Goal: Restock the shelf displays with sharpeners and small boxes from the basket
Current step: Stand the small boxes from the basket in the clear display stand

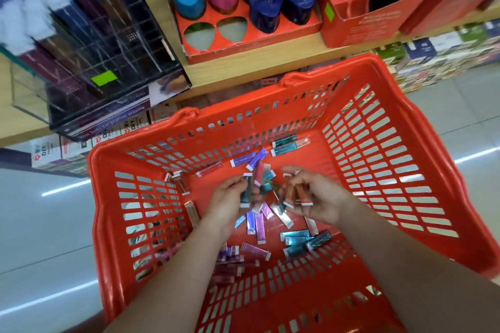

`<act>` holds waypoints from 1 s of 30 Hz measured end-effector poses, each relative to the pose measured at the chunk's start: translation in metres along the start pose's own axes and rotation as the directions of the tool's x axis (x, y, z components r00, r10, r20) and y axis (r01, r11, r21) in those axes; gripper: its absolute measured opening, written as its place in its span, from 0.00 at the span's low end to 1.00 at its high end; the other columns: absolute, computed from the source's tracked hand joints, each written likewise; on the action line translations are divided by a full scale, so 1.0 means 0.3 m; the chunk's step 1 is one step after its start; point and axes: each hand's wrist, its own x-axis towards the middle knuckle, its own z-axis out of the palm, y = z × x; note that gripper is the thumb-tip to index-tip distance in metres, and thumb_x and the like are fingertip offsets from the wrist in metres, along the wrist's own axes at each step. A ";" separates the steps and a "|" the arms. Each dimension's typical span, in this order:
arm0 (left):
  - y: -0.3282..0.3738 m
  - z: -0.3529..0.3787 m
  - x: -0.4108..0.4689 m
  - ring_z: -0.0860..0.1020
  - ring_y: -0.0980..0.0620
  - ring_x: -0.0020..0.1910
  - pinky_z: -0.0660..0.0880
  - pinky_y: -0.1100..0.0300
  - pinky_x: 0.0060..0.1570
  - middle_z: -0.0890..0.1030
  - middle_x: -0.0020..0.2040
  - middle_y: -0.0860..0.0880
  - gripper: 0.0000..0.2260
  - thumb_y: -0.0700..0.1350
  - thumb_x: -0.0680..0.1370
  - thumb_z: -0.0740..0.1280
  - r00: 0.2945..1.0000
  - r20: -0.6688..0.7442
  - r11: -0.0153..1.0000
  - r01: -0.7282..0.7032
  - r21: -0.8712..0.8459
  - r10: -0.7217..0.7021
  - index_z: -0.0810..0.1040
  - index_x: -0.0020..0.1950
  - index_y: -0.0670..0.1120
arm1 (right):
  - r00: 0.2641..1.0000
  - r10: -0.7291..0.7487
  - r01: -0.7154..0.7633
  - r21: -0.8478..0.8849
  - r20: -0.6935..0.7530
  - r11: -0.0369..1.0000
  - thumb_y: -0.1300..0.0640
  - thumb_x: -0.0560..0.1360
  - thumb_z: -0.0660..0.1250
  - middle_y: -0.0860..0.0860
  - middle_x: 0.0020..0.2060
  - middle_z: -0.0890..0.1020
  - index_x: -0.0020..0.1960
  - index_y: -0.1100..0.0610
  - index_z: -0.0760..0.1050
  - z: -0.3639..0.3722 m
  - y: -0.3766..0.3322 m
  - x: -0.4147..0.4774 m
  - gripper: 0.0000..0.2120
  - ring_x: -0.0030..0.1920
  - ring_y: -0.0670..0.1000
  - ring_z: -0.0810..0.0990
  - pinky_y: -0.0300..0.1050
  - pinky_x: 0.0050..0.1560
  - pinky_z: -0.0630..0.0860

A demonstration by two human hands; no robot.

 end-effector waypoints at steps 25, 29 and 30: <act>0.630 -0.080 -0.694 0.79 0.52 0.33 0.78 0.62 0.33 0.82 0.39 0.46 0.03 0.43 0.78 0.67 0.833 0.304 0.793 -0.541 0.279 0.462 0.79 0.50 0.45 | 0.722 -0.516 0.681 -0.341 0.461 0.648 0.67 0.72 0.72 0.52 0.35 0.85 0.62 0.48 0.75 0.436 -0.286 -0.696 0.23 0.30 0.50 0.81 0.37 0.22 0.68; 0.746 -0.135 -0.732 0.80 0.50 0.36 0.79 0.60 0.37 0.82 0.38 0.45 0.07 0.47 0.79 0.66 0.827 0.332 0.737 -0.558 0.383 0.454 0.78 0.48 0.45 | 0.697 -0.495 0.709 -0.401 0.518 0.580 0.69 0.71 0.72 0.52 0.34 0.81 0.61 0.50 0.76 0.503 -0.364 -0.723 0.23 0.29 0.48 0.77 0.37 0.23 0.68; 0.767 -0.149 -0.731 0.80 0.50 0.37 0.79 0.60 0.38 0.82 0.38 0.46 0.06 0.47 0.79 0.66 0.824 0.321 0.723 -0.565 0.398 0.467 0.78 0.47 0.44 | 0.695 -0.488 0.712 -0.410 0.528 0.571 0.69 0.71 0.72 0.53 0.35 0.80 0.61 0.51 0.76 0.519 -0.378 -0.719 0.23 0.30 0.48 0.76 0.38 0.24 0.67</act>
